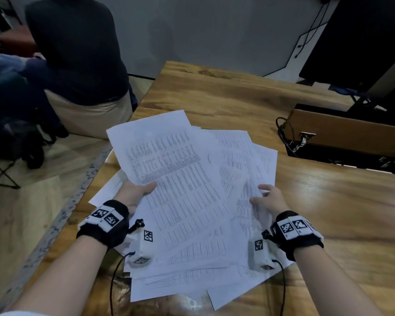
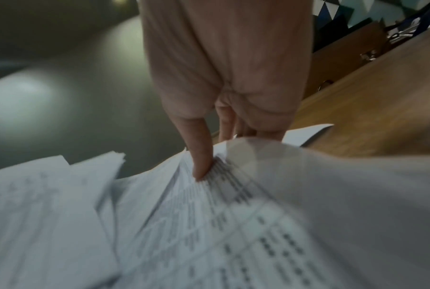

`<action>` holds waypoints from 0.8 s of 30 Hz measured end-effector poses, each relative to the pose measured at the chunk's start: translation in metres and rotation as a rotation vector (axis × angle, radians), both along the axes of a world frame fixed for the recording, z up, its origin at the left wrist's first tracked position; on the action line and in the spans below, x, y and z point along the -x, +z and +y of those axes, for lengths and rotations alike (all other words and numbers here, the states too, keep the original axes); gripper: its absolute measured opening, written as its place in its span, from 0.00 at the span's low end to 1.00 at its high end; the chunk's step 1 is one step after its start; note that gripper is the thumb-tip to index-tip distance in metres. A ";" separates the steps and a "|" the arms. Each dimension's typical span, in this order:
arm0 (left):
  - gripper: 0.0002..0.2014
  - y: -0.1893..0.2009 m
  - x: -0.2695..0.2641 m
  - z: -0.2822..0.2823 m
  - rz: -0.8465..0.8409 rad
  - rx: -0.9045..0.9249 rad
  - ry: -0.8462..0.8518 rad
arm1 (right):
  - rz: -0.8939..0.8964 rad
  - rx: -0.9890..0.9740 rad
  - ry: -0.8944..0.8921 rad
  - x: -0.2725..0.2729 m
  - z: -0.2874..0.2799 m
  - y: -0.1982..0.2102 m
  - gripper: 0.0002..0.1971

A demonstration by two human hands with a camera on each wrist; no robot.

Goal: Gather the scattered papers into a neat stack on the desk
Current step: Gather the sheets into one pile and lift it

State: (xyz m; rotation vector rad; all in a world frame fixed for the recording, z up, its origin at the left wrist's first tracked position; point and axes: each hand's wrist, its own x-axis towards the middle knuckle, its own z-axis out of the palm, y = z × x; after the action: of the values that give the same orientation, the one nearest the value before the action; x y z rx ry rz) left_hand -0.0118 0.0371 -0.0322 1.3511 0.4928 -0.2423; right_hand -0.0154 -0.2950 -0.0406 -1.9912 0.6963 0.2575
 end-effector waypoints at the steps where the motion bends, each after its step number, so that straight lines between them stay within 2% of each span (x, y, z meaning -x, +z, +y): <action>1: 0.21 0.002 -0.001 0.004 0.017 0.034 -0.012 | -0.029 -0.015 -0.023 0.003 -0.001 0.001 0.24; 4: 0.23 -0.001 -0.005 0.009 0.095 0.112 0.020 | -0.077 -0.028 -0.037 0.005 -0.001 -0.001 0.19; 8: 0.30 -0.009 -0.004 0.005 0.200 0.152 0.005 | -0.139 -0.149 -0.036 0.014 0.026 -0.001 0.14; 11: 0.17 -0.003 -0.001 -0.012 0.214 0.125 -0.051 | -0.133 -0.208 -0.064 0.015 0.042 -0.008 0.15; 13: 0.17 0.004 -0.001 -0.019 0.192 0.035 -0.081 | -0.069 -0.270 -0.108 0.010 0.039 -0.007 0.16; 16: 0.20 0.004 0.001 -0.020 0.207 0.030 -0.102 | 0.080 -0.371 -0.098 0.007 0.031 0.001 0.30; 18: 0.21 0.004 0.005 -0.018 0.230 0.060 -0.135 | 0.148 -0.406 -0.080 0.007 0.023 0.006 0.35; 20: 0.21 0.007 0.007 -0.011 0.245 0.100 -0.173 | 0.207 -0.414 -0.014 0.009 0.015 0.010 0.32; 22: 0.21 0.006 0.003 -0.003 0.208 0.095 -0.184 | 0.269 -0.345 0.083 0.010 0.013 0.017 0.24; 24: 0.22 0.009 0.002 -0.007 0.182 -0.030 -0.253 | 0.291 -0.289 0.158 0.005 0.020 0.020 0.22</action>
State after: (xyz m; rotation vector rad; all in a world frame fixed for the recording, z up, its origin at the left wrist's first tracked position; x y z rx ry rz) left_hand -0.0136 0.0302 -0.0236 1.4278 0.4783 -0.5714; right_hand -0.0202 -0.2747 -0.0208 -1.7484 0.6413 0.7140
